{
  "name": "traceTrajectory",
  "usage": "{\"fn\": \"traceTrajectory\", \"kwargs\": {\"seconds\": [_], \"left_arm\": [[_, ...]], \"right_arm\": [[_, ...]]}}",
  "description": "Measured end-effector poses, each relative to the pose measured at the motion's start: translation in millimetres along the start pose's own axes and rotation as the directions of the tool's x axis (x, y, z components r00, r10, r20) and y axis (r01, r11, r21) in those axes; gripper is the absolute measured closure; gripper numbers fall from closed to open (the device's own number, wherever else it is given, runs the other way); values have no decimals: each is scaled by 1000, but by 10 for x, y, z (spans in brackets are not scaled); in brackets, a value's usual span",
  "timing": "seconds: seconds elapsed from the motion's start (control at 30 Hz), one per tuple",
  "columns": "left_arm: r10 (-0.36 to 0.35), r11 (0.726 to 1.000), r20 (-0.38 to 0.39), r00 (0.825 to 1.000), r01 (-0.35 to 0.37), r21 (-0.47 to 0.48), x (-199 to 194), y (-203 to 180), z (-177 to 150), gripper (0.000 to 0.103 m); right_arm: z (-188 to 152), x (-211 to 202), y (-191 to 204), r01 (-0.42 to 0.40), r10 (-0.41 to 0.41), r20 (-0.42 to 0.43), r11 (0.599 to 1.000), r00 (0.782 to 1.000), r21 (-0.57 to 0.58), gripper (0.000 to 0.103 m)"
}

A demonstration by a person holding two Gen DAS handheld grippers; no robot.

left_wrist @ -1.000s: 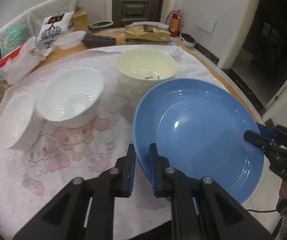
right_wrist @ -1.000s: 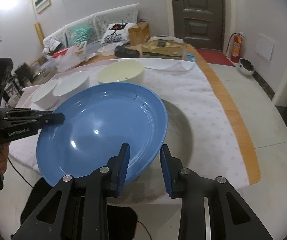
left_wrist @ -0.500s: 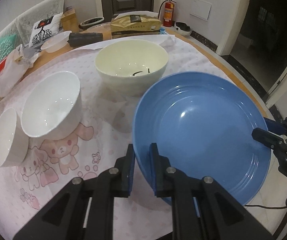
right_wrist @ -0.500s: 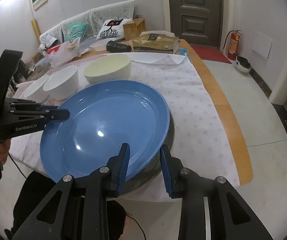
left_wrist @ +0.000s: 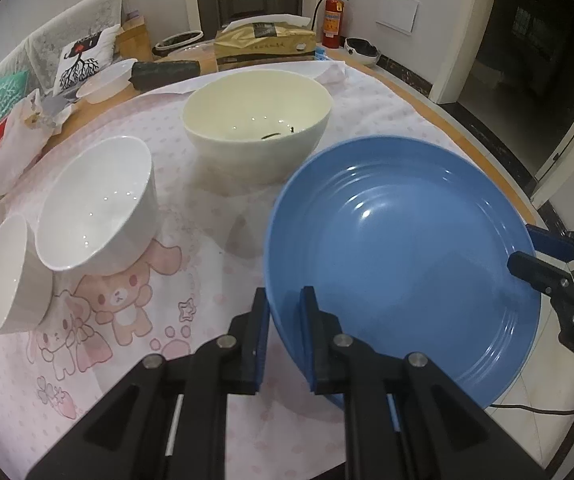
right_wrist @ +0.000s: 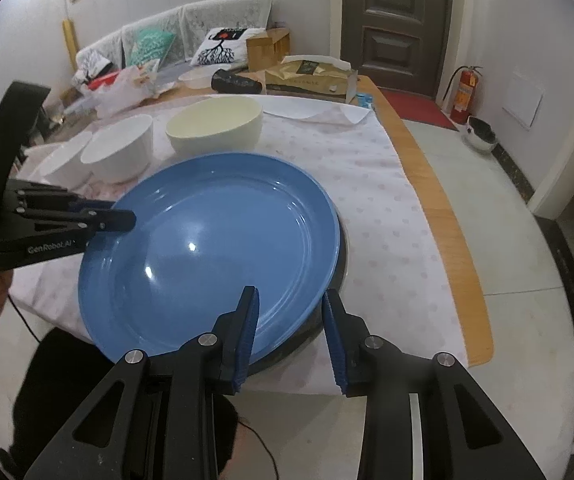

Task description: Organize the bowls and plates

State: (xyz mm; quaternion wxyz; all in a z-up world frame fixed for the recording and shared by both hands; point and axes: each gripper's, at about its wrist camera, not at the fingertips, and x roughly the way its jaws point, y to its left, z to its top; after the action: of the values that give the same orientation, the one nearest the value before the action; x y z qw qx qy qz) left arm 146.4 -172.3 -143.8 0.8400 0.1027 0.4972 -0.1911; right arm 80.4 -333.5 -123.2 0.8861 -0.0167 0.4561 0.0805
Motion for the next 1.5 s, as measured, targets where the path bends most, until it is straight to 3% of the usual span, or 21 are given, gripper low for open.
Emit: {"fn": "traceTrajectory", "kwargs": {"seconds": [0.27, 0.43, 0.63, 0.87, 1.1, 1.3, 1.5], "left_arm": [[-2, 1000, -5, 1000, 2, 7, 18, -15, 6, 91], [-27, 1000, 10, 1000, 27, 0, -49, 2, 11, 81], [-59, 998, 77, 995, 61, -32, -343, 216, -1, 67], [-55, 993, 174, 983, 72, -96, -823, 845, -152, 50], [46, 977, 200, 979, -2, -213, -1055, 1810, -412, 48], [85, 934, 174, 981, -18, -356, -952, 2634, -569, 48], [69, 920, 129, 989, -13, -392, -627, 3008, -588, 51]], "right_arm": [[-11, 23, 42, 45, -46, -23, 998, 999, -45, 74], [31, -28, 78, 63, -65, -23, 997, 998, -52, 73], [211, -237, 340, 38, -34, 45, 995, 998, -91, 59], [460, -270, 1025, -67, 85, 93, 981, 992, -182, 44], [740, -23, 1871, -183, 209, 65, 943, 976, -277, 40], [931, 317, 2532, -237, 264, 31, 906, 964, -351, 38], [1071, 662, 2914, -274, 289, -16, 886, 957, -373, 38]]}}
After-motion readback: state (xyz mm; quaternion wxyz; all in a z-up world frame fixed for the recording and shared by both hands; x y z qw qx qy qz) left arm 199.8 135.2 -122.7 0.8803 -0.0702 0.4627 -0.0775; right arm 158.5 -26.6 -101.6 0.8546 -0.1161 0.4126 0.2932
